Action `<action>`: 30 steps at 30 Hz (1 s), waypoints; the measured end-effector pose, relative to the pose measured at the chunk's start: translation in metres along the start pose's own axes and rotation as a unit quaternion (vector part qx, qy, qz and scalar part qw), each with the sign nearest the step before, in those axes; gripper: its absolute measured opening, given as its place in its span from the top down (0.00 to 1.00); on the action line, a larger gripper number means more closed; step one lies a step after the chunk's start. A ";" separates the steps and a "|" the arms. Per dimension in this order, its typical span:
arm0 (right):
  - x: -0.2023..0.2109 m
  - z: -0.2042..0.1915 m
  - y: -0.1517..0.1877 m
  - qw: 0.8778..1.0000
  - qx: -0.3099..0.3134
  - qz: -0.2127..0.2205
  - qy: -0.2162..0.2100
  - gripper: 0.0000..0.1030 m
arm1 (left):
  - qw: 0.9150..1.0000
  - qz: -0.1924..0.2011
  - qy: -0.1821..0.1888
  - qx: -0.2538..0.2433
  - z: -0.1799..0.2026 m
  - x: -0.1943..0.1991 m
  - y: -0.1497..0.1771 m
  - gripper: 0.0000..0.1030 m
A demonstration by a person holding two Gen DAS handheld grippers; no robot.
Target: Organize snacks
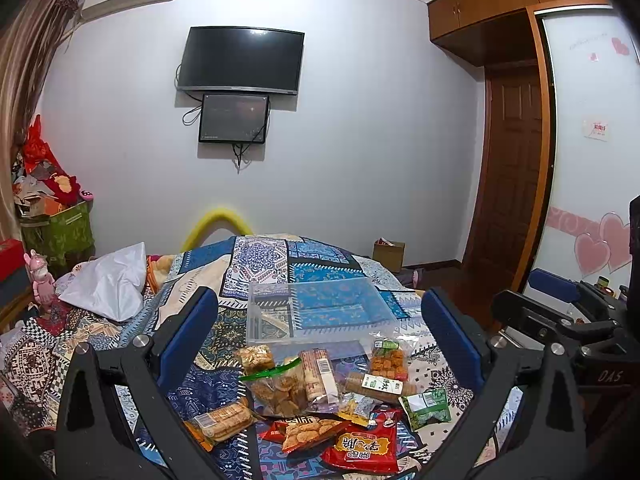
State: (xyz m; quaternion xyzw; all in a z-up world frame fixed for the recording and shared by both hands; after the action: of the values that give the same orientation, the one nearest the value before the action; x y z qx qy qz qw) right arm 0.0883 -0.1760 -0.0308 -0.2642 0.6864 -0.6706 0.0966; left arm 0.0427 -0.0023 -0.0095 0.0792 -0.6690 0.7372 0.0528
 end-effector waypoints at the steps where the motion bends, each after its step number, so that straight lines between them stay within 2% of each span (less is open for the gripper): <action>1: 0.000 0.000 0.000 1.000 0.000 0.000 0.000 0.00 | 1.000 0.000 0.000 0.000 0.000 0.000 0.000 0.00; 9: -0.002 0.001 0.002 1.000 -0.003 -0.002 -0.001 0.00 | 1.000 0.002 -0.001 -0.002 0.000 0.000 0.001 0.00; 18: -0.010 0.005 0.009 1.000 -0.004 -0.013 0.003 0.00 | 1.000 -0.015 -0.001 0.000 -0.004 -0.008 0.008 0.00; 22: -0.016 0.011 0.017 1.000 -0.009 -0.027 0.008 0.00 | 0.999 -0.042 -0.004 0.003 -0.009 -0.018 0.019 0.00; 30: -0.034 0.034 0.050 0.996 -0.019 -0.085 0.021 0.00 | 0.995 -0.100 -0.024 0.013 -0.037 -0.043 0.057 0.02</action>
State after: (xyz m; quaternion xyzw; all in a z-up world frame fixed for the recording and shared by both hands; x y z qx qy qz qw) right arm 0.1220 -0.1908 -0.0899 -0.3090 0.6762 -0.6685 0.0196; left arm 0.0732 0.0299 -0.0769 0.1640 -0.6490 0.7348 0.1094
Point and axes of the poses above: each gripper's, at about its wrist camera, not at the fingertips, and x roughly against the way its jaws point, z to its right, y to its underside, the point moved 4 cm from there along -x, roughly the way its jaws point, and after that the axes turned 4 degrees about z, right-handed, at the moved point
